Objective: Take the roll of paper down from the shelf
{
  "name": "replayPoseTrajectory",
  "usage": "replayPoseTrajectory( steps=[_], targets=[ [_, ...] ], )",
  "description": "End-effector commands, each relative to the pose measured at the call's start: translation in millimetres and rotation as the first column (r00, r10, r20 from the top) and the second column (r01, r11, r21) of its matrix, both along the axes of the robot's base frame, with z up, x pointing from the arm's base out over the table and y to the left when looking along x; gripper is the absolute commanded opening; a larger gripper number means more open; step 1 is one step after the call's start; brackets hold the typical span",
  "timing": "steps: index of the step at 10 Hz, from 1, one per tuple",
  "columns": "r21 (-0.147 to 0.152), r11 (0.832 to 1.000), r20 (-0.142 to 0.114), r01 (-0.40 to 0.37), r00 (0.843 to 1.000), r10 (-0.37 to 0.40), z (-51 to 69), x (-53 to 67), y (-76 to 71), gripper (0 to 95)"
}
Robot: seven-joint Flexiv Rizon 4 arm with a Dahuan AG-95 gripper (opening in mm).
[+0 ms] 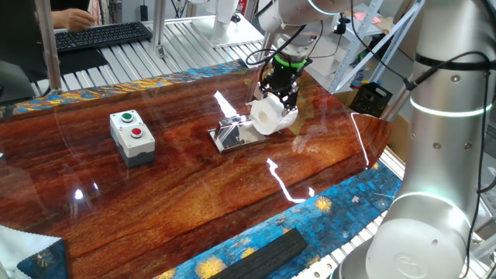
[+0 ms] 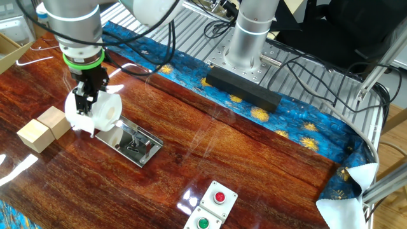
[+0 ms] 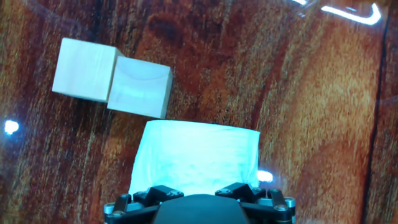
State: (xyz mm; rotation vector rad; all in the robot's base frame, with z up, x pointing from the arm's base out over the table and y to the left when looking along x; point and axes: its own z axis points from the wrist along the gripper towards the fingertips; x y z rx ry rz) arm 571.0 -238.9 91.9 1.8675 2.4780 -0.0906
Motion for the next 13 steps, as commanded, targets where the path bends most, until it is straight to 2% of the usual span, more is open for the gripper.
replayPoseTrajectory(
  steps=[1, 2, 4, 5, 7, 8, 10, 11, 13],
  targets=[
    [0.006, 0.981, -0.031, -0.193, 0.981, 0.193, 0.8, -1.5, 0.8, 0.0],
    [0.007, 0.975, -0.036, -0.223, 0.974, 0.223, 0.9, -1.7, 0.8, 0.0],
    [0.015, 0.947, -0.048, -0.322, 0.946, 0.322, 1.2, -1.7, 1.5, 0.0],
    [0.02, 0.917, -0.052, -0.397, 0.916, 0.398, 1.2, -2.0, 2.0, 0.0],
    [0.012, 0.889, -0.056, -0.457, 0.888, 0.457, 1.3, -2.1, 2.1, 0.0],
    [0.01, 0.878, -0.052, -0.478, 0.877, 0.478, 1.3, -2.1, 2.1, 0.0],
    [0.008, 0.831, -0.042, -0.557, 0.83, 0.556, 1.3, -2.1, 2.3, 0.0],
    [0.009, 0.82, -0.043, -0.573, 0.819, 0.572, 1.4, -2.2, 2.5, 0.0],
    [-0.014, 0.786, -0.026, -0.619, 0.786, 0.618, 0.5, -4.1, 4.7, 0.0]
  ],
)
